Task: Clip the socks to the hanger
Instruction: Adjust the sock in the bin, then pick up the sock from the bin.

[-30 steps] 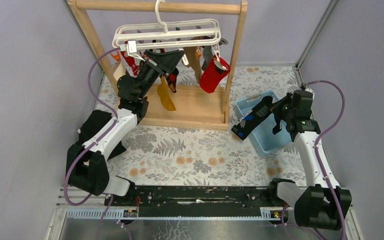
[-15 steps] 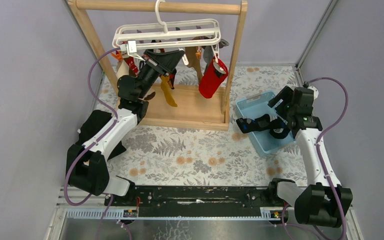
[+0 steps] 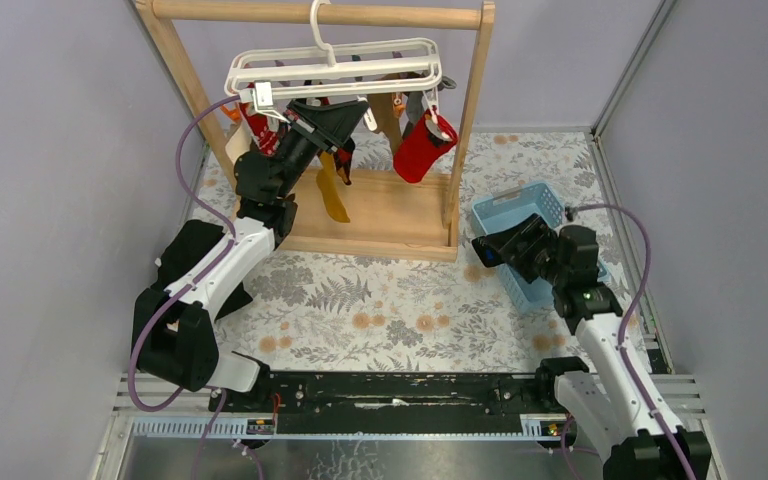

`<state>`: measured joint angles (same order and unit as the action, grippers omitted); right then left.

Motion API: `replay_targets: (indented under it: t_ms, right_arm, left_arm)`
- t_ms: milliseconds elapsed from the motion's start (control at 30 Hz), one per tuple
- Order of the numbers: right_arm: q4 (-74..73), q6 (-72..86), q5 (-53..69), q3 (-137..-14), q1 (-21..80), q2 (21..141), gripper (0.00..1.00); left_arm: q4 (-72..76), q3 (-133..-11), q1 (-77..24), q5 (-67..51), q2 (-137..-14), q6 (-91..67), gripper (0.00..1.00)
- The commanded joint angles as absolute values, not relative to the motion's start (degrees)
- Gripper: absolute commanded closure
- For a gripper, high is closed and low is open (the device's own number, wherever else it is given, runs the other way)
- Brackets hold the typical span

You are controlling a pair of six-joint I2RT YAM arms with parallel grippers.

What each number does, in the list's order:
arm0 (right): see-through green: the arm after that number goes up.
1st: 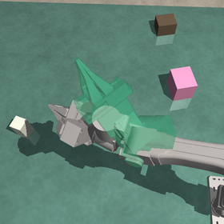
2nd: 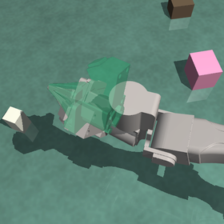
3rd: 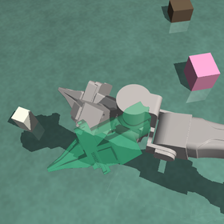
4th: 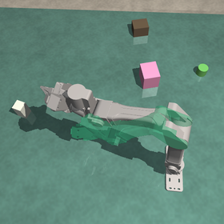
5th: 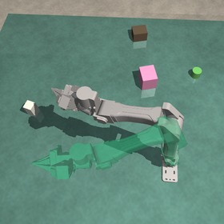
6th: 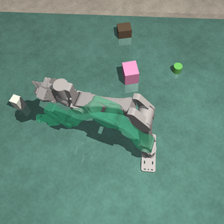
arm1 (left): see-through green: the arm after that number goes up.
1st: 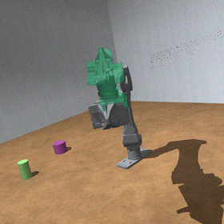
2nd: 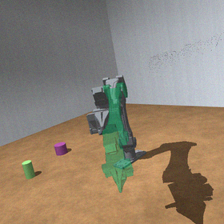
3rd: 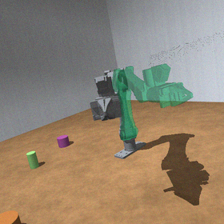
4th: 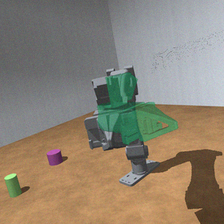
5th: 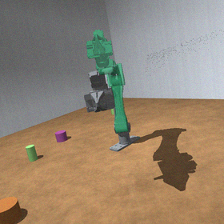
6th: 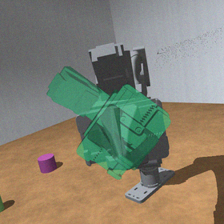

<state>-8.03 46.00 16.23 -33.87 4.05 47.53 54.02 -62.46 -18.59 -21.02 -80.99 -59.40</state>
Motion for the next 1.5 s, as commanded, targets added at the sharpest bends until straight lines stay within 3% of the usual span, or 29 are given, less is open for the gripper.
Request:
replay_targets:
  t_ms: [0,333,633,1467]
  right_arm:
    - [-0.6,55.5,19.3,-28.6,6.1,40.3,0.18]
    - [-1.4,62.1,18.1,-20.1,7.2,33.7,0.11]
    - [-4.5,72.7,4.4,-14.6,8.8,18.4,0.12]
    - [15.0,76.2,-2.3,-10.8,16.1,37.9,0.13]
  left_arm:
    - [56.9,-61.6,-18.7,-24.0,-80.0,-60.1,1.00]
    - [57.4,-61.2,-19.1,-24.0,-80.1,-60.8,1.00]
    - [57.5,-61.1,-19.2,-23.8,-79.9,-60.7,1.00]
    - [55.9,-60.9,-19.2,-23.1,-78.8,-58.9,1.00]
